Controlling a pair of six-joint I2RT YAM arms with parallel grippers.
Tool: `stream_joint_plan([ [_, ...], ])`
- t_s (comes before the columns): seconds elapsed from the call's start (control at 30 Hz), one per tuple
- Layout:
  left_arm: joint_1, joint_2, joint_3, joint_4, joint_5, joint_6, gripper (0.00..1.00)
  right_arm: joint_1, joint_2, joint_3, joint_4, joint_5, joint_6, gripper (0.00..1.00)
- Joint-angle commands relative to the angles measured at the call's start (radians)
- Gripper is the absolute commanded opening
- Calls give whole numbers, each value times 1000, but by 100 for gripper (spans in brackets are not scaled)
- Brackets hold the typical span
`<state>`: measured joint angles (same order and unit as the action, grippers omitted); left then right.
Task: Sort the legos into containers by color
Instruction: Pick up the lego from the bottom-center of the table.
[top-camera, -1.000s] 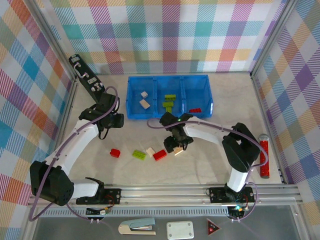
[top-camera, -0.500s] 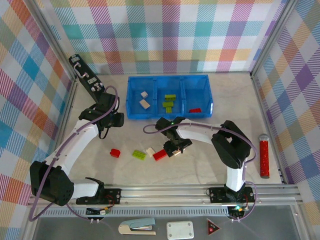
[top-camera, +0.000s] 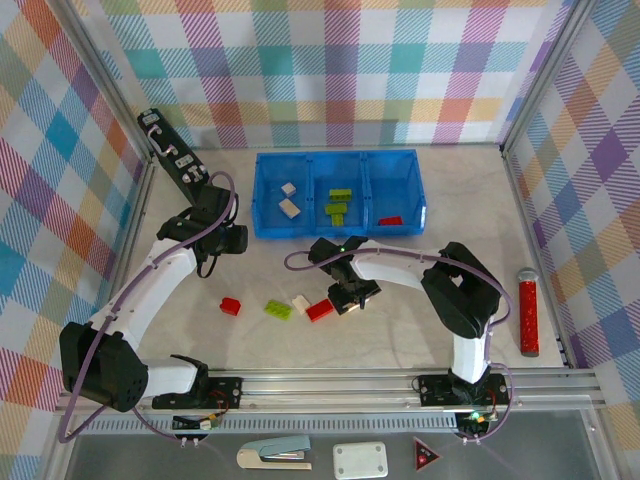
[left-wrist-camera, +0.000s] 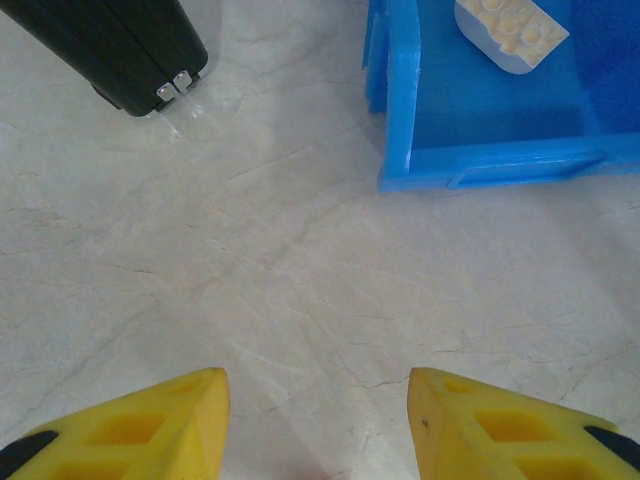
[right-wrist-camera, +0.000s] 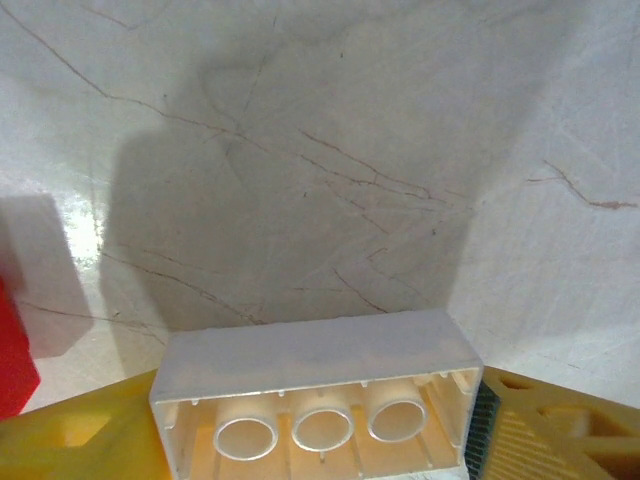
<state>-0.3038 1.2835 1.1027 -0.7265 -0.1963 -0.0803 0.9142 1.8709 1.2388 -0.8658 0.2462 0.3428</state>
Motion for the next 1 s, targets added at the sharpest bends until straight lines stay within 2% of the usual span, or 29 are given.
stream_joint_plan([
  [0.0,14,-6,-3,6,-2,17,50,15,-4,1,-26,1,31,68],
  [0.6,23,-6,0,7,14,16,50,43,-24,184,-89,56,65,67],
  [0.77,47,-10,0,9,27,5,50,42,-23,242,-40,54,-56,64],
  [0.97,60,-8,0,13,28,-3,50,41,-17,284,82,30,-321,64],
])
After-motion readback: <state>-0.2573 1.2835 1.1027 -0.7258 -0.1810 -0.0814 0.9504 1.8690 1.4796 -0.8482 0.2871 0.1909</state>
